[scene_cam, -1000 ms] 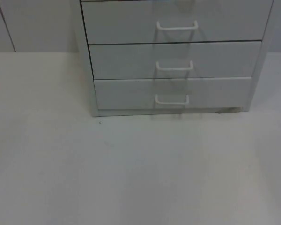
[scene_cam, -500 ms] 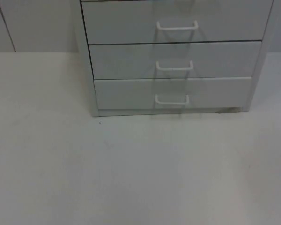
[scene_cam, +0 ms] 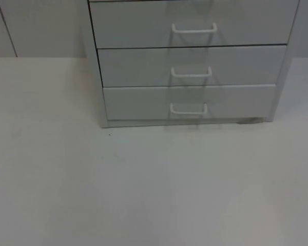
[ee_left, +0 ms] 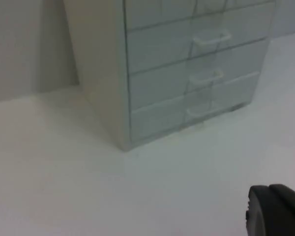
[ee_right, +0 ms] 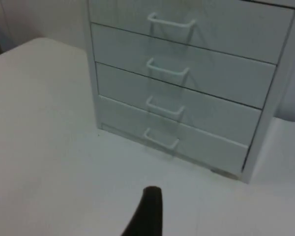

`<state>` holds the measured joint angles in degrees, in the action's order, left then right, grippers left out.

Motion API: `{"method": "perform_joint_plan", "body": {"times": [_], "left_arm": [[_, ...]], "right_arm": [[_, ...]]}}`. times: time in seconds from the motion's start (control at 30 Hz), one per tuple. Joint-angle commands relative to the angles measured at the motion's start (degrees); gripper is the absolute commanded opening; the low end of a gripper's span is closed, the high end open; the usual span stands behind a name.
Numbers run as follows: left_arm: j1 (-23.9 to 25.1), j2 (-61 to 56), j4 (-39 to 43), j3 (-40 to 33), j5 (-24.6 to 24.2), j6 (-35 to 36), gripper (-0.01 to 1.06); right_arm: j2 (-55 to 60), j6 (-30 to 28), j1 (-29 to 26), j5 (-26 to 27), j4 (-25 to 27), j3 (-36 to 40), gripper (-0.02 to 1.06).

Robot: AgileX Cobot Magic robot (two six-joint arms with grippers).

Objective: Open the drawer with the left hand, place the block into the drawer with the right hand, then close the drawer with the left hand.

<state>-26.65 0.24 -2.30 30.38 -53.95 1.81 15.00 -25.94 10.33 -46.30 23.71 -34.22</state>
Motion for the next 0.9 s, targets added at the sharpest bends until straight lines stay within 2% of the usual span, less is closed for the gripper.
{"method": "perform_joint_plan", "body": {"times": [0.0,0.07,0.27,0.5,0.6,0.7,0.87], "left_arm": [[0.11,-0.24,2.00,-0.17,-2.58,1.94,0.00],[0.11,-0.24,3.22,-0.17,-5.07,2.08,0.00],[0.11,-0.24,5.96,-0.66,-10.21,3.15,0.00],[0.11,-0.24,5.98,-1.04,-9.14,3.15,0.00],[0.11,-0.24,5.84,-2.08,-7.71,3.05,0.00],[0.11,-0.24,5.84,-2.08,-7.71,3.05,0.00],[0.11,-0.24,5.84,-2.08,-7.71,3.05,0.00]], "right_arm": [[-2.32,4.01,0.35,-2.38,-3.91,0.00,0.77],[-4.47,7.28,0.35,-4.73,-7.02,0.00,0.77],[-8.67,13.64,0.35,-10.64,-11.90,0.00,0.77],[-11.89,13.87,0.35,-15.67,-12.45,0.00,0.77],[-13.61,15.45,0.35,-18.45,-14.81,0.00,0.77],[-15.00,22.13,0.35,-18.63,-21.55,0.12,0.77],[-15.00,24.66,0.35,-18.90,-25.05,0.25,0.77]]}}
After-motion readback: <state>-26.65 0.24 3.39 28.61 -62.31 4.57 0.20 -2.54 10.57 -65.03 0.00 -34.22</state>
